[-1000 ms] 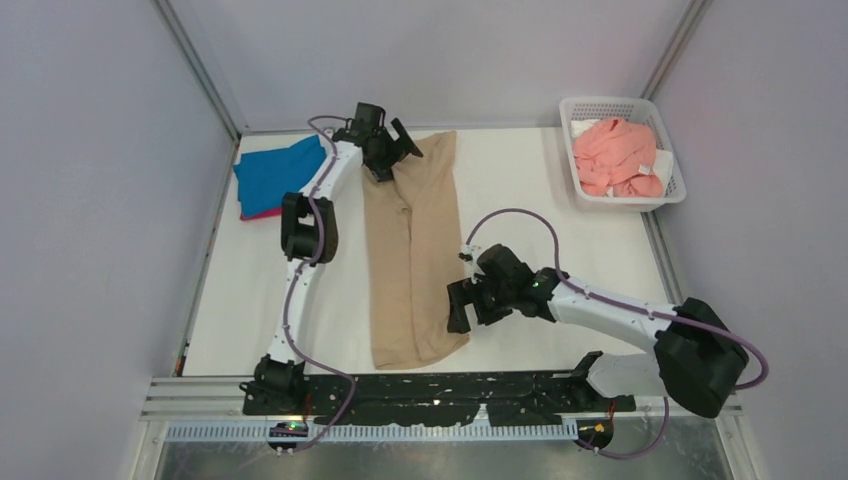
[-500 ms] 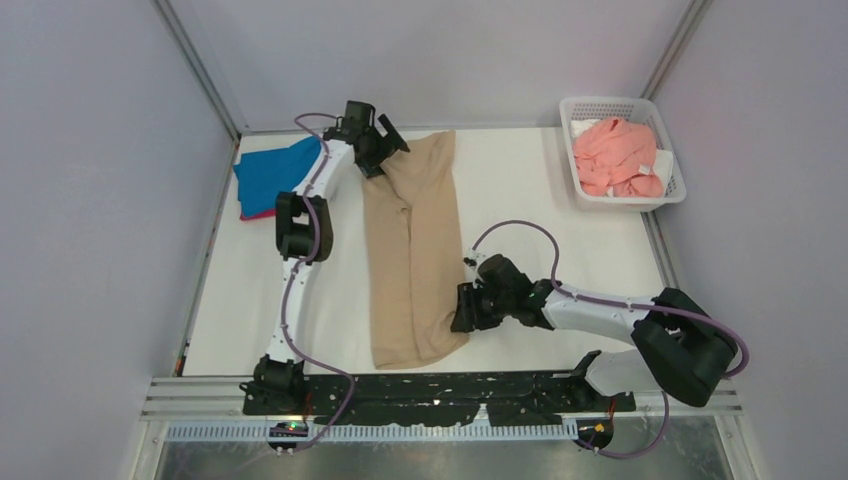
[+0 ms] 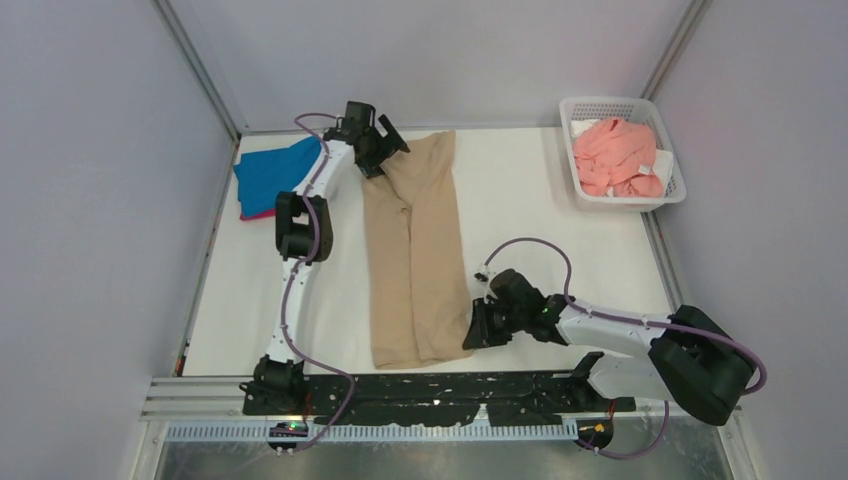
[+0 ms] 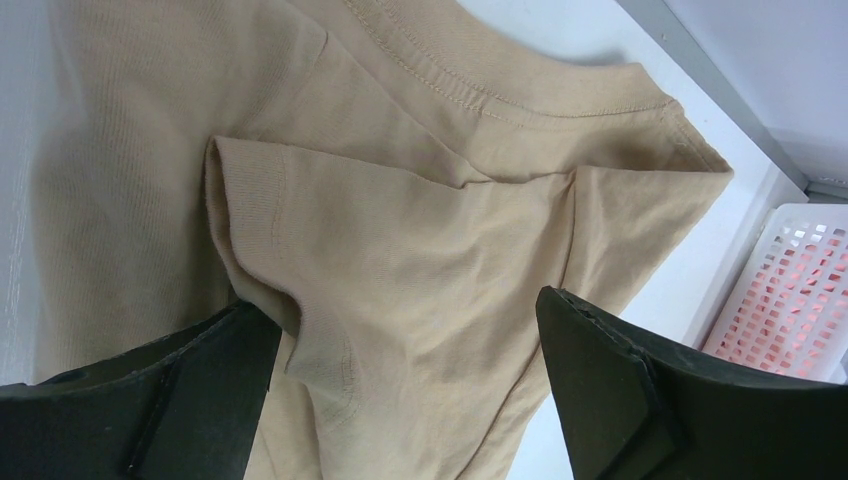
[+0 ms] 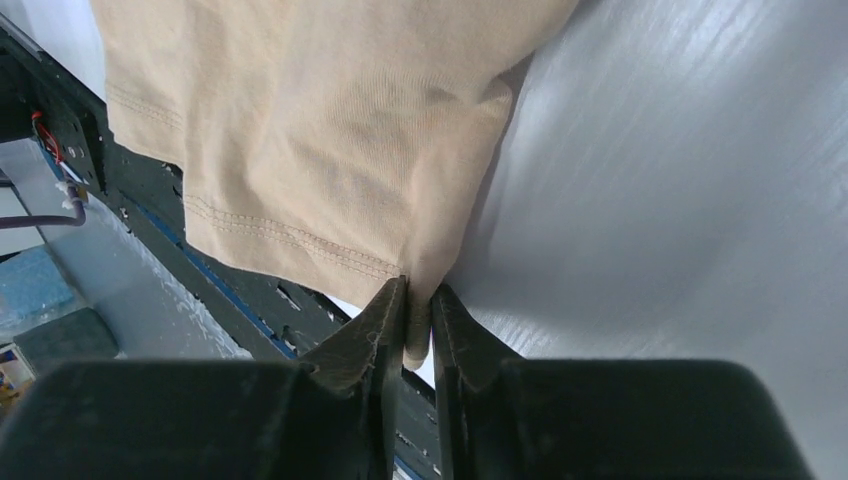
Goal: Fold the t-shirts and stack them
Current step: Rotate the tshirt 90 degrees
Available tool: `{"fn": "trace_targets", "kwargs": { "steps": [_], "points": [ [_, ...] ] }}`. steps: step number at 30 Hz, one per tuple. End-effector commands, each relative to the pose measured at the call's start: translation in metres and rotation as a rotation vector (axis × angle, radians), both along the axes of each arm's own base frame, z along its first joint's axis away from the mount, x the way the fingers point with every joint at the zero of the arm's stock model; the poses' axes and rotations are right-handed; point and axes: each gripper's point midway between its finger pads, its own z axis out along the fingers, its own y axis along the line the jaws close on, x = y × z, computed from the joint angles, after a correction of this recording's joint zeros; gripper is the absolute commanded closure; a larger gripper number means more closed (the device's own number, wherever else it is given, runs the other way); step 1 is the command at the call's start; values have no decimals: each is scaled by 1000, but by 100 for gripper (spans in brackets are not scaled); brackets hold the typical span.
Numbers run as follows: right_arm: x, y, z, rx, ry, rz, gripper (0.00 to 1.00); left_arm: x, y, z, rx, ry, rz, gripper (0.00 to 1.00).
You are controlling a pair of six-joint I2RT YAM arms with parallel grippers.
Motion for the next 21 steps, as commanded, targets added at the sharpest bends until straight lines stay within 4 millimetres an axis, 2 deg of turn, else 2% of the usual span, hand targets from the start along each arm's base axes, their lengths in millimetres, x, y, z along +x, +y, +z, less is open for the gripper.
{"fn": "trace_targets", "kwargs": {
  "steps": [1, 5, 8, 11, 12, 14, 17, 19, 21],
  "points": [
    [-17, -19, -13, -55, 54, -38, 76, -2, 1, 14, 3, -15, 3, 0],
    [3, -15, 2, -30, -54, -71, 74, -12, -17, 34, -77, -26, -101, 0],
    [18, -13, 12, -29, -132, -84, 56, -40, -22, 49, -74, 4, -193, 1],
    [28, -9, 28, -18, -198, -73, 49, -63, -6, 75, 16, -16, -197, 0],
    [27, -12, 28, -38, -206, -56, 47, -69, 2, 94, 50, -48, -180, 0],
    [29, -16, 33, -62, -225, -46, 43, -83, 15, 121, 102, -79, -162, 0],
    [34, -22, 41, -82, -264, -55, 36, -109, 31, 153, 163, -86, -148, 0],
    [33, -27, 43, -91, -275, -66, 33, -133, 39, 169, 194, -84, -151, 1],
    [31, -28, 45, -78, -283, -67, 32, -164, 45, 172, 230, -64, -156, 0]
  ]
}}
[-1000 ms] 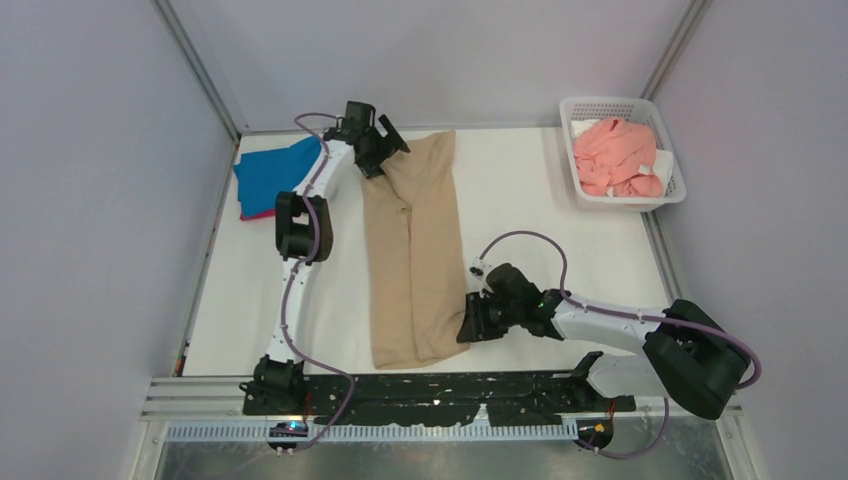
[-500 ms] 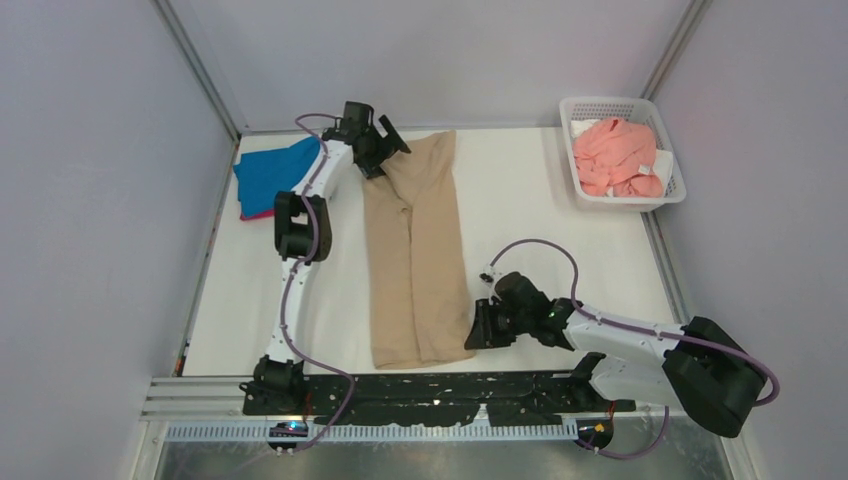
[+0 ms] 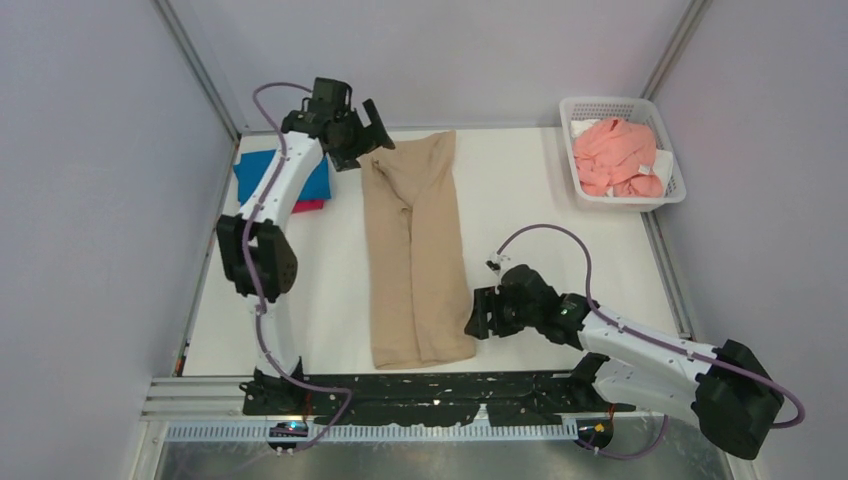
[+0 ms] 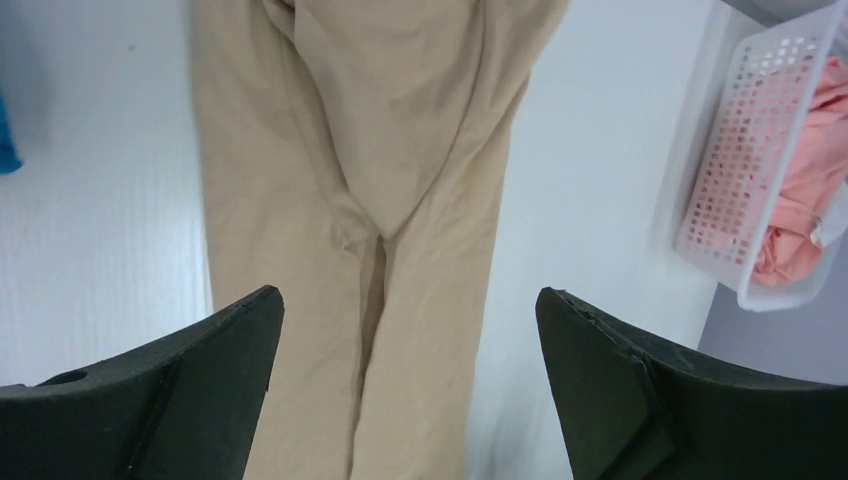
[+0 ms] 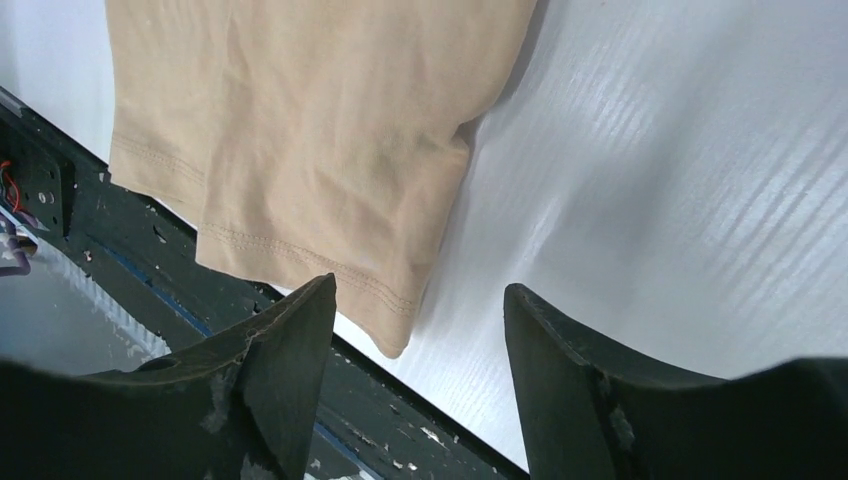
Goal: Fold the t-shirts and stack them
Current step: Rotate the tshirt 90 degrees, then grab the bottom of the folded rectangular tshirt with both arms
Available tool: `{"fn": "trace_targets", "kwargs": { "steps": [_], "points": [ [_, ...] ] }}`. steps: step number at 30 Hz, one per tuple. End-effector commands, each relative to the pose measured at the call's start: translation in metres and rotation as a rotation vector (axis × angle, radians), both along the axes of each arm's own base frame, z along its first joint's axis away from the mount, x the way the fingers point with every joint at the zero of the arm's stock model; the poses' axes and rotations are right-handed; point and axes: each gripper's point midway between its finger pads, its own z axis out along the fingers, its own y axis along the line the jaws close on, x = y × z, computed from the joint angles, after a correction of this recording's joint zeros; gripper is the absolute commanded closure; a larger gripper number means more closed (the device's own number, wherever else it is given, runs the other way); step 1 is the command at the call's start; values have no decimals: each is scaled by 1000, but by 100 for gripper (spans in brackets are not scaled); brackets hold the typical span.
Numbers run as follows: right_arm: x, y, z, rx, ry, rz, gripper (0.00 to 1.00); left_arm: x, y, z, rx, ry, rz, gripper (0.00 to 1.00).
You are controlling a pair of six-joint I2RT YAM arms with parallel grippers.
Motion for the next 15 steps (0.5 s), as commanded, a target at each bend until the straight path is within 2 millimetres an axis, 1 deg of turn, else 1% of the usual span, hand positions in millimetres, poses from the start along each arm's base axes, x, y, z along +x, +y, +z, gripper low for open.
{"fn": "trace_targets", "kwargs": {
  "steps": [1, 2, 3, 5, 6, 7, 8, 10, 12, 13, 14, 15],
  "points": [
    [4, -5, 13, -4, -63, 2, 32, -73, 23, 52, 108, -63, -10, 0],
    [4, -4, 14, 9, -66, 4, 32, -93, 23, 45, 113, -62, -19, 0],
    [1, -3, 14, 21, -62, 11, 31, -114, 23, 44, 99, -80, -19, 0],
    [-2, -1, 14, 43, -57, 23, 31, -157, 21, 30, 54, -123, -18, 0],
    [-4, 0, 14, 48, -55, 31, 31, -182, 22, 17, 42, -131, -5, 0],
    [-6, 0, 13, 51, -48, 39, 30, -207, 23, -1, 49, -127, 6, 1],
    [-7, 0, 13, 55, -48, 44, 30, -228, 23, -12, 53, -144, 12, 0],
    [-10, 0, 11, 60, -38, 55, 29, -274, 15, -43, 52, -129, -57, 0],
    [-15, 1, 8, 66, -22, 68, 29, -318, 18, -77, 66, -37, -95, 0],
    [-17, 1, 5, 70, -12, 67, 29, -337, 20, -91, 60, 9, -100, 0],
    [-18, 1, 3, 70, -6, 65, 29, -356, 25, -111, 67, 63, -103, 0],
    [-19, 0, -1, 72, 0, 61, 29, -371, 24, -122, 51, 94, -113, 0]
  ]
}}
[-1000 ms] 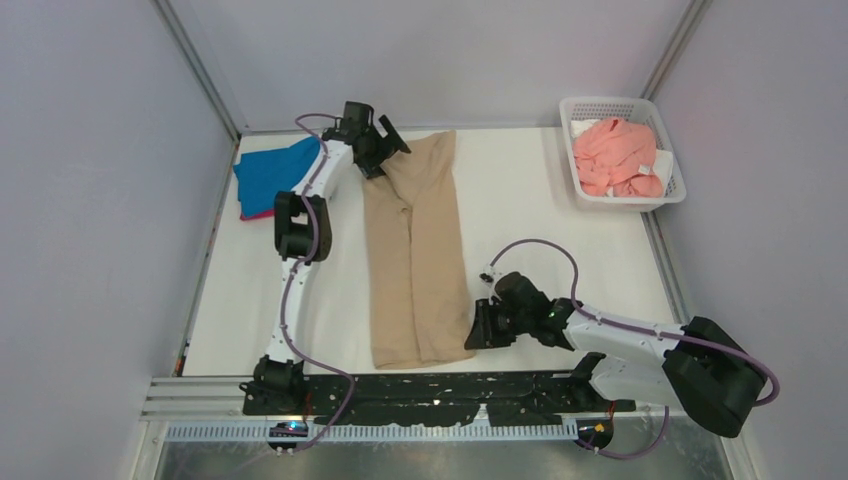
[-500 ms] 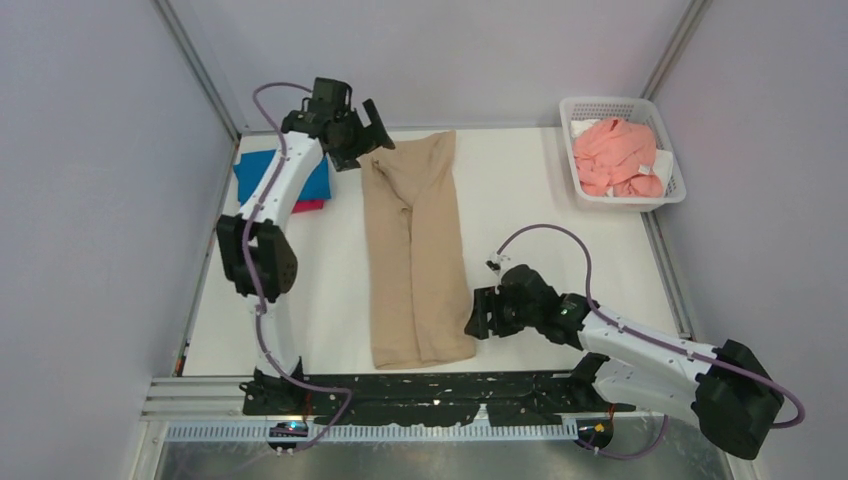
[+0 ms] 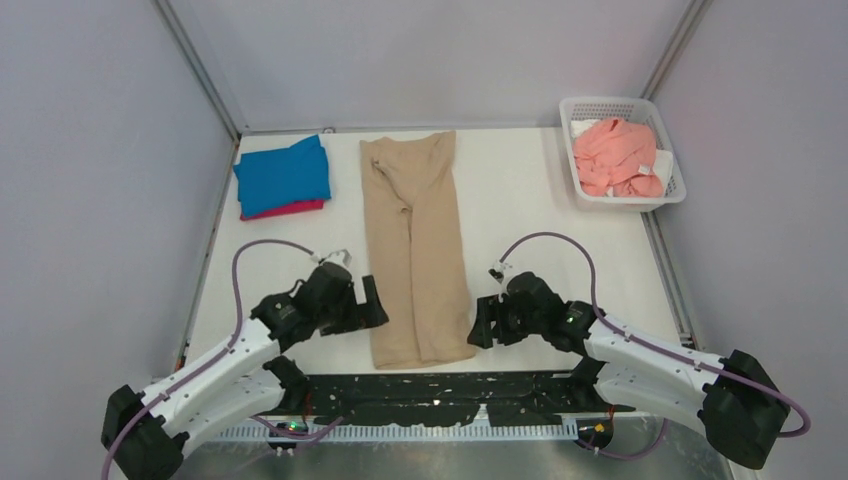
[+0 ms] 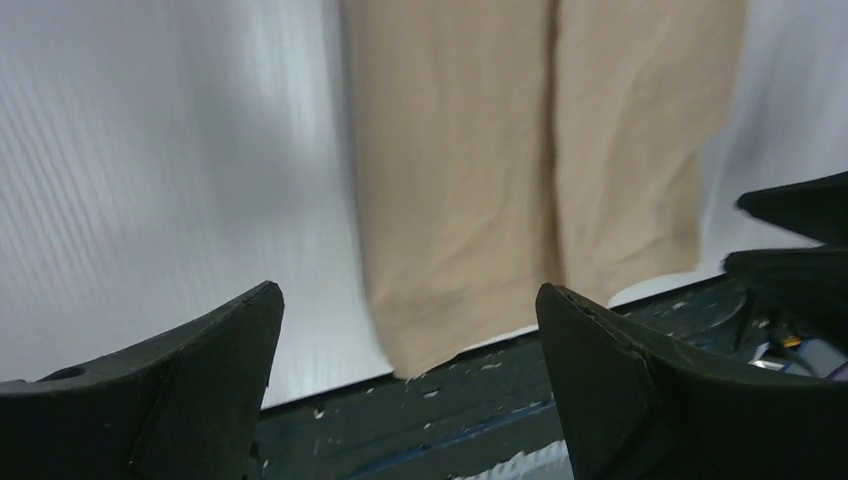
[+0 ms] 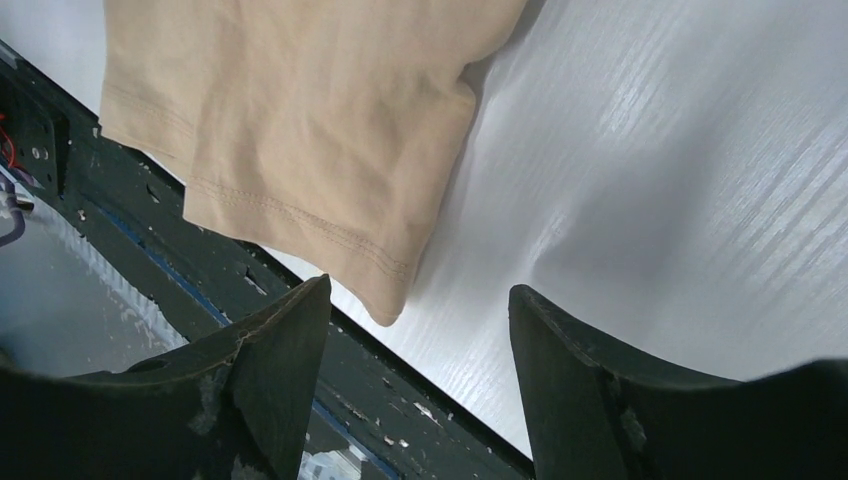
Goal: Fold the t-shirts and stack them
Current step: Grab the bottom of the folded rectangular tshirt with both arms
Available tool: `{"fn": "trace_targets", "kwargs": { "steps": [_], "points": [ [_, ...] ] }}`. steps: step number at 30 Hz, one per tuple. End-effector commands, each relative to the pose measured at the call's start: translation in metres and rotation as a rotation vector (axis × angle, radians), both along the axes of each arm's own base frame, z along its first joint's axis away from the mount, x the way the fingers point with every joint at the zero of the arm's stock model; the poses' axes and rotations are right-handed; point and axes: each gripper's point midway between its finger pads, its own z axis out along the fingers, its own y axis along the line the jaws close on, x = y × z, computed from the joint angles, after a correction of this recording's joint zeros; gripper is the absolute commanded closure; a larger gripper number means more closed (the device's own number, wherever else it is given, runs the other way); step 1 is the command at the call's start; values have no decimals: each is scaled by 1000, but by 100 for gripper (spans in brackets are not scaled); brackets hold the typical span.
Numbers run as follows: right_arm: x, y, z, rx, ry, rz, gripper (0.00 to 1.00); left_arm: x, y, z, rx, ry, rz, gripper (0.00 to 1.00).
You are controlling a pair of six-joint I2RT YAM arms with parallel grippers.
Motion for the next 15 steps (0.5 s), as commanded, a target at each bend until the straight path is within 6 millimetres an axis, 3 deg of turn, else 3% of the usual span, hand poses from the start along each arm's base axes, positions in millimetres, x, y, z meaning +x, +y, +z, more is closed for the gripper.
{"fn": "trace_targets", "kwargs": {
  "steps": [1, 6, 12, 15],
  "points": [
    [-4, 6, -2, 42, 3, 19, 29, -45, 4, -43, -55, 97, 62, 0],
    [-9, 11, -11, 70, 42, 15, 29, -77, -15, -70, -181, 154, 31, 14],
    [-12, 13, -23, 67, 87, 17, 29, -80, -24, -77, -212, 160, 23, 34],
    [-17, 15, -26, 71, 118, 22, 29, -88, -17, -84, -153, 215, 35, 45]
  ]
}}
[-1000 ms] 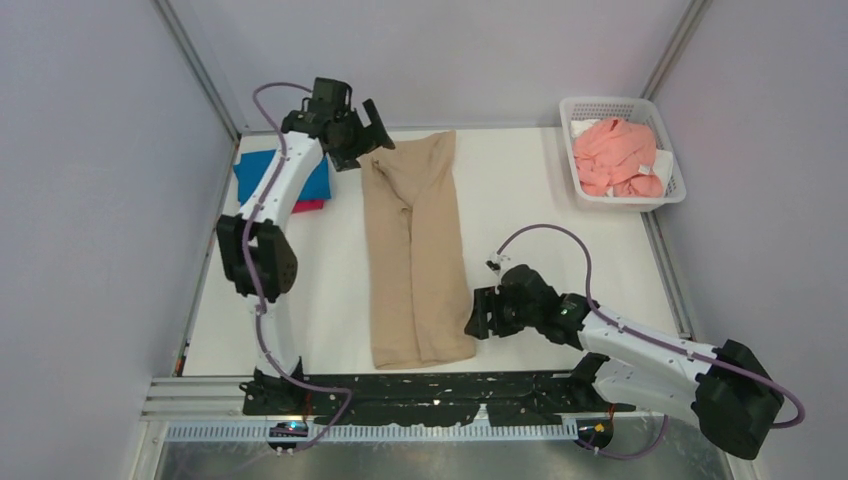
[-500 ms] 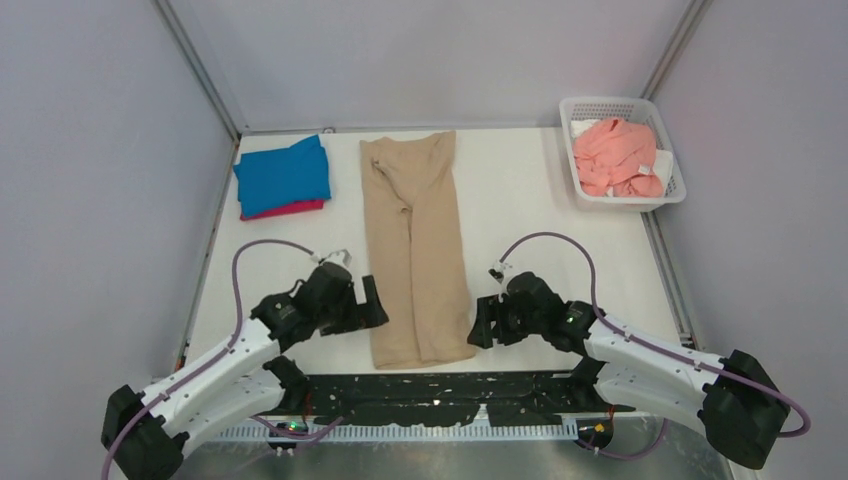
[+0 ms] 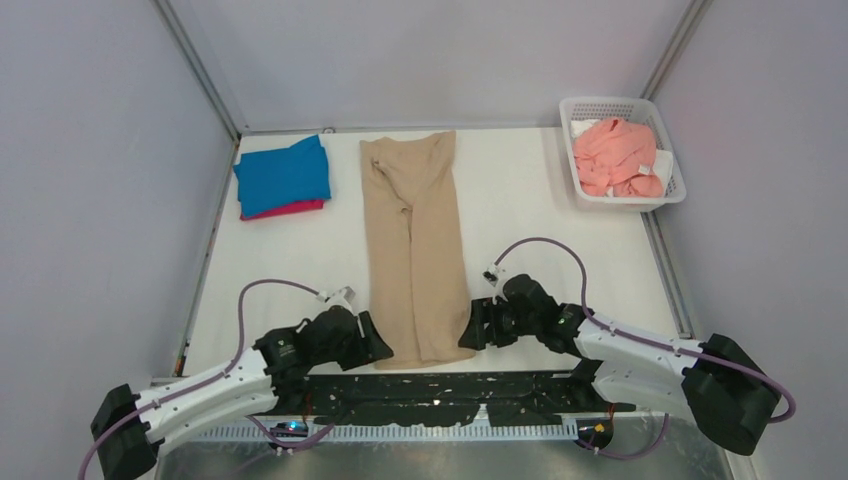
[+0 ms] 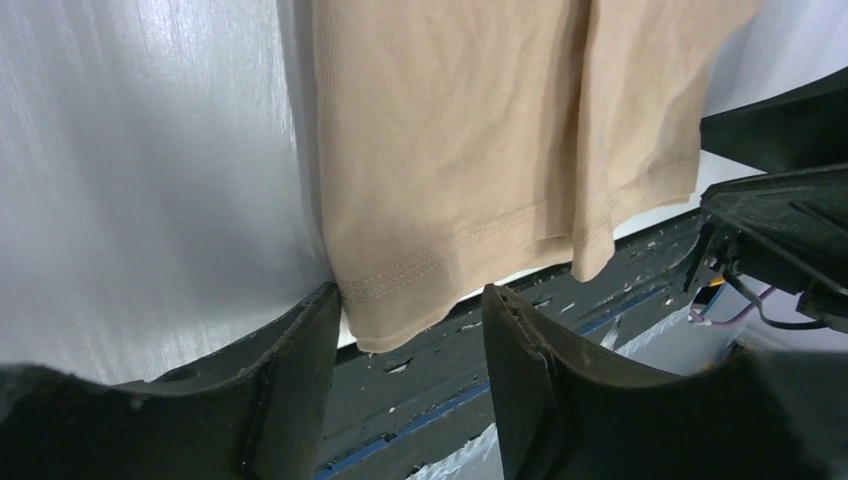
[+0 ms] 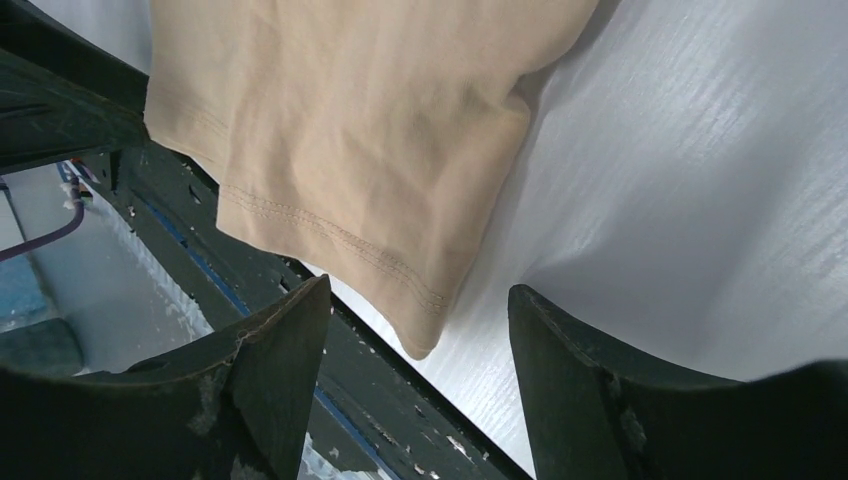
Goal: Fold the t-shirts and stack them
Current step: Grab the bottom of the folded rectangular tshirt with both arms
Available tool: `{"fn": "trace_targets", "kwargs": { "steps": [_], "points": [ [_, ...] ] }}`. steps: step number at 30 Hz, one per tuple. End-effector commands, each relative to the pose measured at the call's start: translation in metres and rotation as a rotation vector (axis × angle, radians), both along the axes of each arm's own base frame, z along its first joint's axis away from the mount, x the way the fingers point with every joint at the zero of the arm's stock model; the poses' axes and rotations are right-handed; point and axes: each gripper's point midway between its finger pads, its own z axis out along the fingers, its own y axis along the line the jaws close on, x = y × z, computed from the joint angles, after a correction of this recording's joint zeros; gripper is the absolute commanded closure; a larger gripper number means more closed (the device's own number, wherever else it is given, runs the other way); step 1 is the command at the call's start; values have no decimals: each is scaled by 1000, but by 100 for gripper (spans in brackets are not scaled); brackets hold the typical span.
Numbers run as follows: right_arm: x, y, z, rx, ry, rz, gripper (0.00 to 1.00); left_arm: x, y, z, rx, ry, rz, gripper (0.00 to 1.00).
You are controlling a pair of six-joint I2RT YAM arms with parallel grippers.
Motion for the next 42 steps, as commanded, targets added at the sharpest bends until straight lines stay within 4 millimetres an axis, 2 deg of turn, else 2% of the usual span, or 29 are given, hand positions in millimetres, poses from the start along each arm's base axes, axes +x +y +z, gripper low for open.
{"fn": "trace_targets", "kwargs": {
  "steps": [1, 6, 9, 12, 14, 16, 20, 23, 24, 32, 36, 42],
  "points": [
    [-10, -2, -13, -14, 57, 2, 29, -10, 10, -16, 75, 85, 33, 47],
    [-13, -4, -17, -22, 75, -1, 31, -14, 14, -25, 121, 112, 35, 57],
    [-15, -4, -19, -27, 91, 5, 34, -17, 16, -28, 138, 127, 31, 69],
    [-19, -5, -22, -33, 114, 14, 37, -15, 18, -28, 147, 121, 42, 90],
    [-22, -5, -24, -37, 130, 21, 42, -13, 18, -27, 147, 112, 44, 92],
    [-24, -4, -24, -34, 144, 29, 49, -13, 17, -27, 142, 108, 42, 99],
    [-29, -6, -27, -40, 170, 31, 70, -13, 13, -25, 121, 95, 20, 100],
    [-37, -8, -28, -32, 194, 42, 92, -13, 7, -22, 85, 75, -9, 100],
    [-41, -7, -26, -17, 204, 53, 94, -14, 3, -19, 68, 66, -29, 100],
    [-45, 0, 3, 95, 161, 52, 94, -16, -9, 8, -21, -52, -124, 100],
    [-33, 5, 18, 133, 88, 36, 95, -9, -16, 21, -66, -108, -128, 100],
    [-4, 17, 43, 136, -35, 15, 95, 14, -13, 44, -39, -221, -65, 100]
  ]
}}
